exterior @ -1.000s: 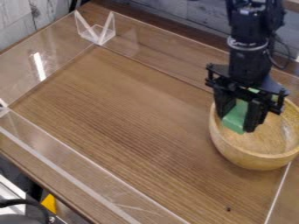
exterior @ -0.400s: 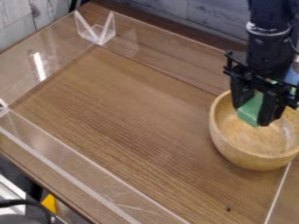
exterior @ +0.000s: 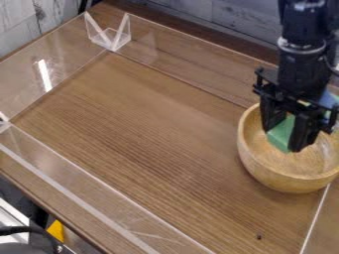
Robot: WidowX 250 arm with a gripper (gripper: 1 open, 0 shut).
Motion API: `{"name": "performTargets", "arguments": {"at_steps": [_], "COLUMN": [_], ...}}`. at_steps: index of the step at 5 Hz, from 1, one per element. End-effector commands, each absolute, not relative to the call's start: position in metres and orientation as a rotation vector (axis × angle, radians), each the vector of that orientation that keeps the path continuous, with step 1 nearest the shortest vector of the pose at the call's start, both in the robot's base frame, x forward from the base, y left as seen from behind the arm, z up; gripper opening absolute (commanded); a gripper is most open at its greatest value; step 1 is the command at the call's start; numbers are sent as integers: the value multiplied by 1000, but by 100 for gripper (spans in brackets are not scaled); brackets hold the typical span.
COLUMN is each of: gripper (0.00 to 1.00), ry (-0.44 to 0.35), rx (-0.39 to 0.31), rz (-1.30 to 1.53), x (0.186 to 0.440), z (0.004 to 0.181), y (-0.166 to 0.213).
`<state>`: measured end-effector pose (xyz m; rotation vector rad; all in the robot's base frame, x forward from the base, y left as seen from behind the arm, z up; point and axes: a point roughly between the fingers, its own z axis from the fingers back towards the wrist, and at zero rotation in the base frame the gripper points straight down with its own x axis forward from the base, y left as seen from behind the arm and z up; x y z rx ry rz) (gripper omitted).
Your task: Put the green block in the brown bowl
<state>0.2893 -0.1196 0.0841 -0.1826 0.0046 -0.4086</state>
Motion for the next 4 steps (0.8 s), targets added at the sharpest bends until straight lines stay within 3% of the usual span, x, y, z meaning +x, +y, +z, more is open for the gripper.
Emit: {"name": "performTargets", "arguments": {"at_steps": [1, 3, 4], "gripper": [0, 0, 100], "ry": [-26, -16, -20], "rx": [-189, -184, -189], "rz": [-410, -356, -369], "x": [295, 295, 294], "z": [83, 66, 71], "y": [-111, -106, -96]}}
